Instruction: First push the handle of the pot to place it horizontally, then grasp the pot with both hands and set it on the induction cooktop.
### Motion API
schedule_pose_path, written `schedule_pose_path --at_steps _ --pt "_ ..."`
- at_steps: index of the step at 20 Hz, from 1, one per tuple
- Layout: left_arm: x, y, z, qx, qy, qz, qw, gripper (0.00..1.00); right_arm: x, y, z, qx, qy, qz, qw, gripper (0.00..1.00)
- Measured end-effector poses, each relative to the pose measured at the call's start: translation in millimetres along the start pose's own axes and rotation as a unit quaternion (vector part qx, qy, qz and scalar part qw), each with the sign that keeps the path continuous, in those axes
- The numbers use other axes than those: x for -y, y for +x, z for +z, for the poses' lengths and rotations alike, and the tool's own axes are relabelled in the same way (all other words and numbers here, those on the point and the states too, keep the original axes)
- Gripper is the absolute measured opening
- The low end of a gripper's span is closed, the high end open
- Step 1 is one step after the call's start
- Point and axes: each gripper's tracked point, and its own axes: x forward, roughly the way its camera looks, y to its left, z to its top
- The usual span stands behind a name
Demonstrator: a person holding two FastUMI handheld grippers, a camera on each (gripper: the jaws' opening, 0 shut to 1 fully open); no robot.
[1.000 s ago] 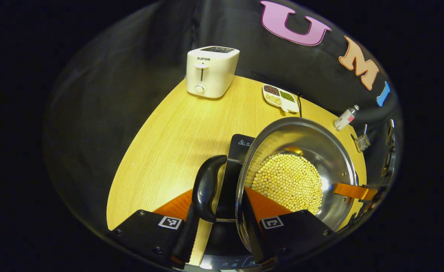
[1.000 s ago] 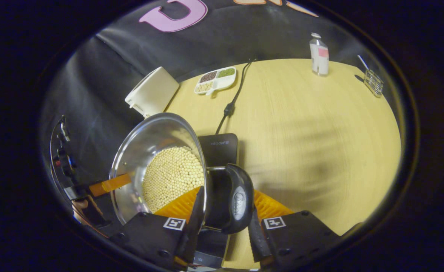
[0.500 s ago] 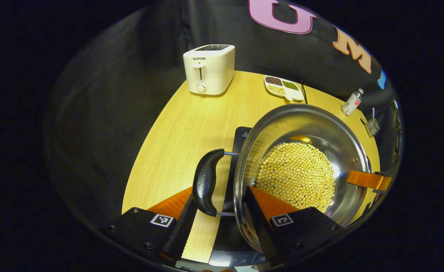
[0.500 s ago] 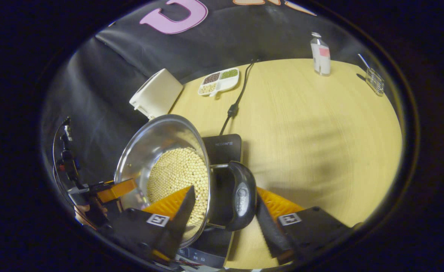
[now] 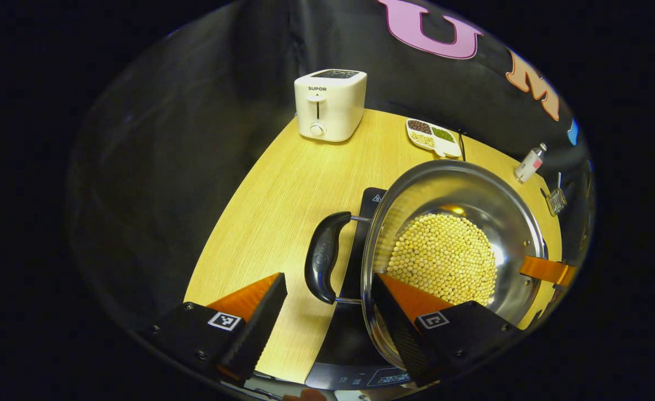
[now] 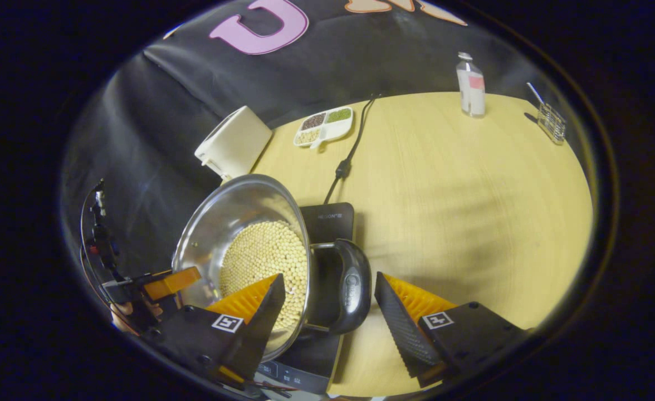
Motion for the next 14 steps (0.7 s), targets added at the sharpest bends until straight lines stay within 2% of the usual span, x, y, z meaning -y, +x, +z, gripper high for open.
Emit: schedule_pose_path --at_steps 1,2,4,5,6,7,8,9,10,11,13,14 --pt "-1 -1 0 0.003 -0.001 0.004 1.0 0.99 1 -1 0 0.002 -0.005 -0.001 1.0 0.94" --pt "-1 -2 2 0.006 -0.003 0.007 1.0 0.99 2 -3 0 0.004 -0.01 -0.003 1.0 1.0" --pt "-2 -6 2 0.009 -0.005 0.015 1.0 0.99 4 -8 0 0.008 -0.017 -0.006 1.0 1.0" --pt "-2 -7 2 0.01 -0.005 0.017 1.0 0.99 4 -10 0 0.008 -0.02 -0.006 1.0 0.94" --pt "-1 -10 3 0.013 -0.005 0.018 1.0 0.99 5 -12 -1 0.008 -0.023 -0.005 1.0 1.0" --pt "0 -13 3 0.016 -0.004 0.017 1.0 0.99 5 -15 -1 0.009 -0.026 -0.003 1.0 0.94" --pt "1 -16 3 0.02 -0.002 0.017 1.0 0.98 5 -18 -2 0.011 -0.029 0.0 1.0 1.0" --pt "2 -20 3 0.026 -0.001 0.016 1.0 0.99 5 -20 -2 0.015 -0.033 0.002 0.999 0.94" --pt "2 -24 4 0.033 0.001 0.018 0.999 0.99 6 -24 -2 0.018 -0.035 0.005 0.999 1.0" --pt "3 -29 6 0.042 0.002 0.019 0.999 0.99 6 -28 -3 0.022 -0.036 0.008 0.999 0.94" --pt "7 -40 9 0.063 0.005 0.022 0.998 0.99 9 -36 -4 0.03 -0.043 0.01 0.999 0.94" --pt "9 -46 11 0.072 0.007 0.023 0.997 0.99 14 -41 -4 0.036 -0.052 0.008 0.998 1.0"
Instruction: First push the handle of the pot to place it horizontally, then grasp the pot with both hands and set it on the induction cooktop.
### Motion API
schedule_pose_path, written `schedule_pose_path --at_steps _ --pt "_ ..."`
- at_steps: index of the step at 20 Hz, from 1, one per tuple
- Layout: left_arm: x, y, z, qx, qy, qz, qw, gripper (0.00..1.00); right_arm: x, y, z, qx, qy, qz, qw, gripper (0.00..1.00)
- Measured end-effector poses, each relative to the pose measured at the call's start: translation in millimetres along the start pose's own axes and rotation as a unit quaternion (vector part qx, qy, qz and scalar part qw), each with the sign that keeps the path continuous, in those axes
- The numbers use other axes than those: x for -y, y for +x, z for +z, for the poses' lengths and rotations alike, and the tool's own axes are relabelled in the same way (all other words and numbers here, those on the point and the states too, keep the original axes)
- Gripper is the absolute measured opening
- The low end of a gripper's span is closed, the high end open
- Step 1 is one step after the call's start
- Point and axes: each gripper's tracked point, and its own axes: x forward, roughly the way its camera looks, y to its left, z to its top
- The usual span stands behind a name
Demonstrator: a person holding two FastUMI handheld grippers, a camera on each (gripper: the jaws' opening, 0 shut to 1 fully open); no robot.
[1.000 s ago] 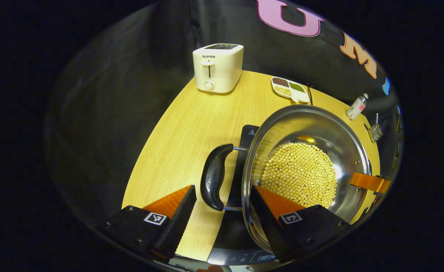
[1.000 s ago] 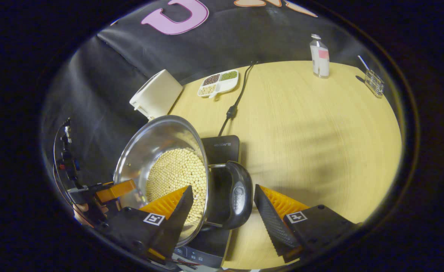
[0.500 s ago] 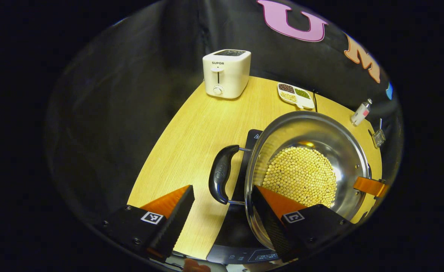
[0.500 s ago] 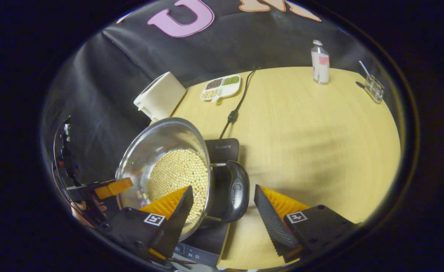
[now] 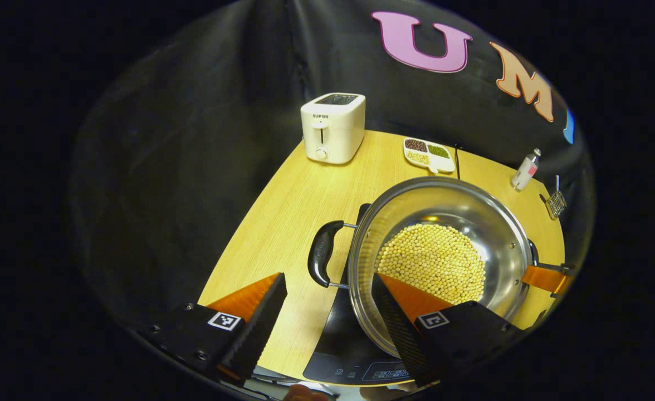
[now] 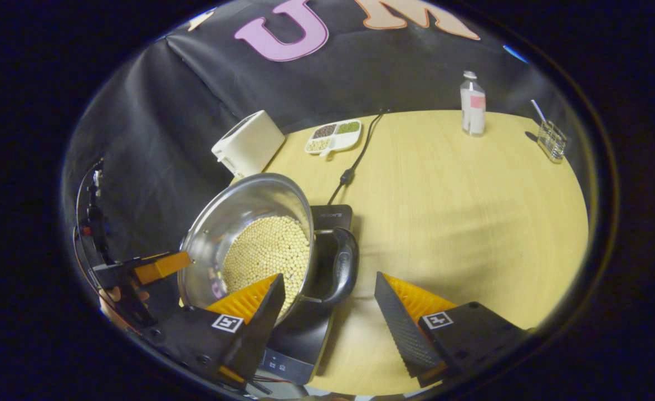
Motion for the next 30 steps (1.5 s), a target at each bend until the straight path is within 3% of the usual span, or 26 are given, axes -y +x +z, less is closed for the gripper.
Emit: schedule_pose_path --at_steps 2,5,6,7,8,11,12,13,16,18,19,21,23,27,29,30 --pt "6 -13 7 0.023 0.006 0.003 1.0 0.99 4 -12 3 0.015 -0.003 0.004 1.0 0.95" --pt "29 -36 25 0.071 0.013 -0.01 0.997 0.99 24 -34 14 0.045 -0.012 -0.012 0.999 1.0" --pt "38 -44 32 0.086 0.017 -0.012 0.996 0.99 30 -43 19 0.058 -0.013 -0.018 0.998 0.94" --pt "47 -51 40 0.101 0.022 -0.012 0.995 0.99 40 -52 28 0.074 -0.017 -0.027 0.997 1.0" --pt "57 -61 50 0.119 0.031 -0.013 0.992 0.99 50 -64 39 0.093 -0.023 -0.039 0.995 0.94" --pt "101 -98 95 0.197 0.056 -0.039 0.978 0.98 76 -114 78 0.173 -0.05 -0.086 0.98 0.93" --pt "120 -111 111 0.224 0.065 -0.047 0.971 0.98 83 -131 91 0.198 -0.062 -0.1 0.973 1.0" --pt "132 -126 125 0.246 0.073 -0.051 0.965 0.98 91 -153 106 0.224 -0.075 -0.117 0.964 1.0" --pt "186 -177 174 0.337 0.095 -0.077 0.933 0.98 108 -229 157 0.319 -0.112 -0.172 0.926 1.0" --pt "218 -218 202 0.39 0.104 -0.096 0.91 0.98 107 -273 180 0.366 -0.129 -0.193 0.901 1.0" --pt "230 -240 213 0.418 0.105 -0.1 0.897 1.0 107 -293 191 0.386 -0.136 -0.202 0.89 0.94" --pt "247 -277 231 0.468 0.1 -0.1 0.872 0.98 105 -333 205 0.423 -0.145 -0.216 0.868 0.96" --pt "261 -307 236 0.498 0.092 -0.107 0.856 0.97 95 -367 217 0.462 -0.143 -0.22 0.847 0.96" --pt "274 -336 231 0.514 0.076 -0.123 0.846 0.97 79 -428 230 0.518 -0.146 -0.222 0.813 0.96" --pt "271 -345 231 0.519 0.069 -0.118 0.844 0.97 75 -446 229 0.531 -0.155 -0.232 0.8 1.0" --pt "270 -345 228 0.518 0.066 -0.119 0.844 1.0 74 -453 228 0.535 -0.156 -0.233 0.797 0.96"
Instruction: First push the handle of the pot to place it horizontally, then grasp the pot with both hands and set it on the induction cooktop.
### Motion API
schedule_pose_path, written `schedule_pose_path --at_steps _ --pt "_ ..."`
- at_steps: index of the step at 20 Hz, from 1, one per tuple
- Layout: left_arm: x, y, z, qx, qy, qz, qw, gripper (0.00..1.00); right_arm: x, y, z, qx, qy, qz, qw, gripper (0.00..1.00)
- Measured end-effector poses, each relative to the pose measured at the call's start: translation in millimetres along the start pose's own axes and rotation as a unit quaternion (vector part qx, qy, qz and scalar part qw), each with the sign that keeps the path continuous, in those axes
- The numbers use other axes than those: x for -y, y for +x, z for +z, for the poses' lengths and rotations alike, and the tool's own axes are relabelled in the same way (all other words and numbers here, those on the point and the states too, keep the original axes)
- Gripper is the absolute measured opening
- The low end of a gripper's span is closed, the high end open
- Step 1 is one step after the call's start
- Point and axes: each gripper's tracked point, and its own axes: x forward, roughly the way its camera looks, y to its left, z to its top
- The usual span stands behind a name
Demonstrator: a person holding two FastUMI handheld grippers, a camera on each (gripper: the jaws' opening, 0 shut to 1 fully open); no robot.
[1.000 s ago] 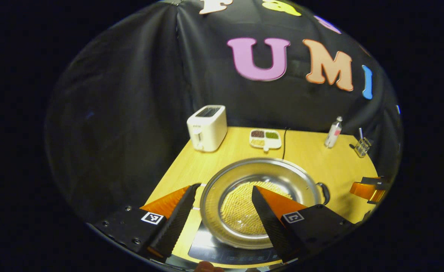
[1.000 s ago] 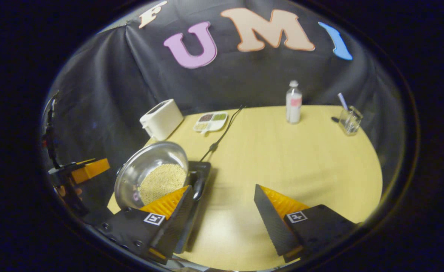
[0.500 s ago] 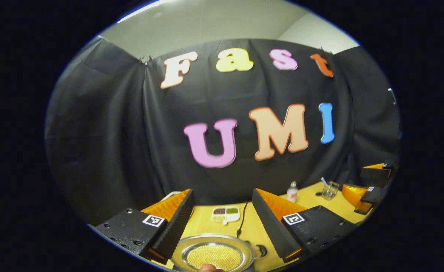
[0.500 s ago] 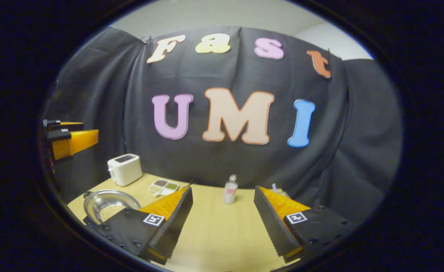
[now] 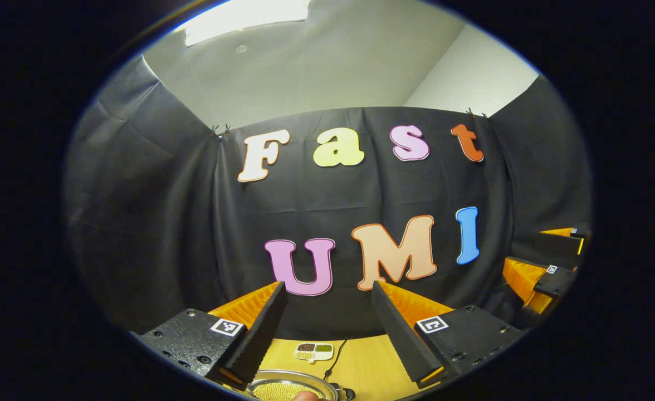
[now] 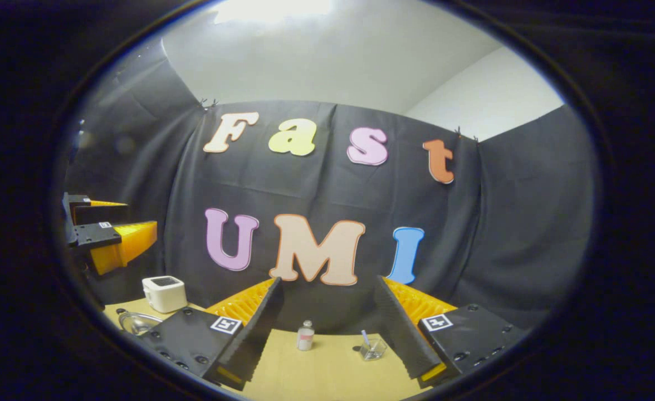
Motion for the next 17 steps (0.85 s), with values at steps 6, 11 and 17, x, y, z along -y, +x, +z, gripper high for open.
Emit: schedule_pose_path --at_steps 6,11,17 --pt "-2 -9 0 -0.006 -0.016 -0.002 1.0 0.97 -1 -1 8 0.001 0.016 0.004 1.0 0.96" --pt "-9 -11 -4 -0.012 -0.017 0.0 1.0 0.99 -2 -3 8 -0.005 0.021 0.006 1.0 1.0" --pt "-9 -14 -10 -0.015 -0.019 -0.008 1.0 0.97 -2 -6 1 -0.027 0.056 0.001 0.998 1.0"
